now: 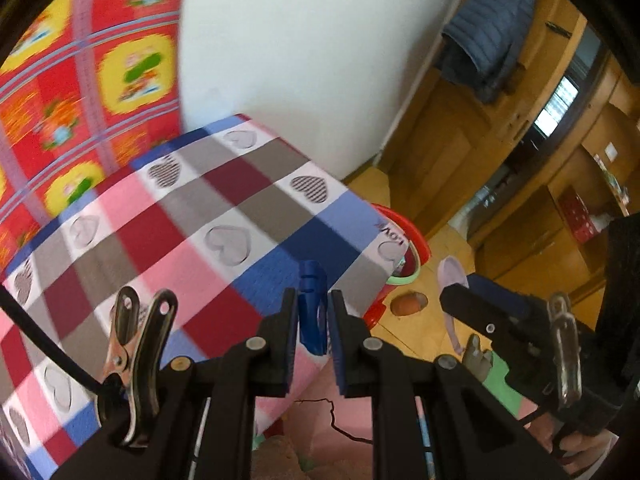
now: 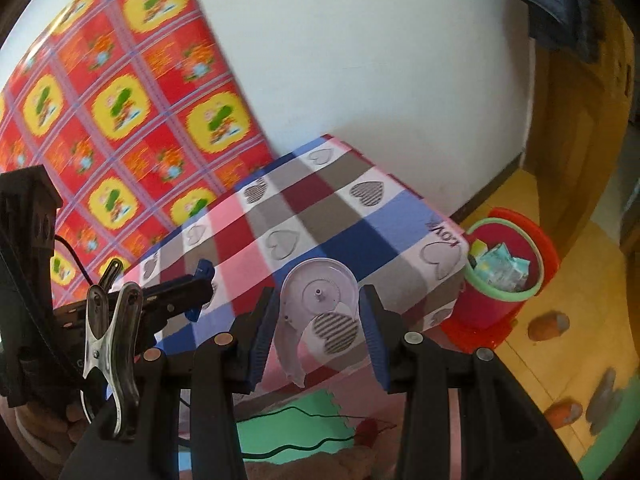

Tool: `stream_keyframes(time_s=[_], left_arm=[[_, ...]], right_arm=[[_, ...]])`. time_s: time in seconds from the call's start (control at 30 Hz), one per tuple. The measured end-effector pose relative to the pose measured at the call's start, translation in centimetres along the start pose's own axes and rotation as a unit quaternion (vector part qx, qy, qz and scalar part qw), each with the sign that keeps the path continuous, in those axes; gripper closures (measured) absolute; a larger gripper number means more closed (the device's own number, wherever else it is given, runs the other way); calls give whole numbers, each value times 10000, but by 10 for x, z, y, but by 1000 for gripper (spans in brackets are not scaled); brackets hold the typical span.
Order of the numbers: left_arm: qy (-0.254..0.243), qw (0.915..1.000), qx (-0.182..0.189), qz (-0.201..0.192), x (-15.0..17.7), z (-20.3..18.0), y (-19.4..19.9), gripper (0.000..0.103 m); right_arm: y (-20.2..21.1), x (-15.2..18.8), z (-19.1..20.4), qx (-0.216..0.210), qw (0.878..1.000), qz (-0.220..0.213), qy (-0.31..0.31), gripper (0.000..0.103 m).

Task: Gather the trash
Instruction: 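Carry the blue clip in the left tool while the right tool carries the disc to the bucket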

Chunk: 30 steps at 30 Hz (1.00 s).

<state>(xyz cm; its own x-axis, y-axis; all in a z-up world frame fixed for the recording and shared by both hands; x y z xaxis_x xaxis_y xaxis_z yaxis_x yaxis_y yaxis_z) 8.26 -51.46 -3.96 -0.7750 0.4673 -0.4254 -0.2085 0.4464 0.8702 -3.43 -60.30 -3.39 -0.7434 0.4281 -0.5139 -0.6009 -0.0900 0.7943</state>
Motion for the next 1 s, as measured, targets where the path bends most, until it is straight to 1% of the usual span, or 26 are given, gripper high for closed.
stream_keyframes(time_s=[0.17, 0.33, 0.57, 0.77, 1.0], left_arm=[[-313, 9995, 59, 70, -26, -19, -21, 88], [-538, 9984, 113, 120, -44, -37, -36, 88], [-684, 9974, 135, 196, -65, -64, -58, 88], [-599, 9979, 121, 219, -83, -90, -78, 88], [-568, 9978, 151, 303, -104, -132, -111, 88]], right_arm=[[-4, -17, -22, 190, 9996, -64, -175, 61], [0, -36, -51, 373, 9982, -210, -420, 61], [5, -56, -90, 540, 9953, -395, -695, 61], [4, -69, -128, 609, 9949, -386, -710, 61], [-3, -80, -175, 587, 9966, -162, -557, 61]])
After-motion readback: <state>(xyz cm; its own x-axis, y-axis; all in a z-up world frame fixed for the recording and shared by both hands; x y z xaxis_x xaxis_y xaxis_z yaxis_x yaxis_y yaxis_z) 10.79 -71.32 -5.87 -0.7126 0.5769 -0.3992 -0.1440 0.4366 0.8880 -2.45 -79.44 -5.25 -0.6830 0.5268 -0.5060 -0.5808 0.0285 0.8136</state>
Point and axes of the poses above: each gripper's, at about its wrist camera, not at the fingertips, and y roughly against the way its jaws point, z to its left, x to its underside, the point moved 7 cm from there along -y, roughly the way its jaws point, and after that the axes turned 8 degrees about z, right-handed, at the moved point
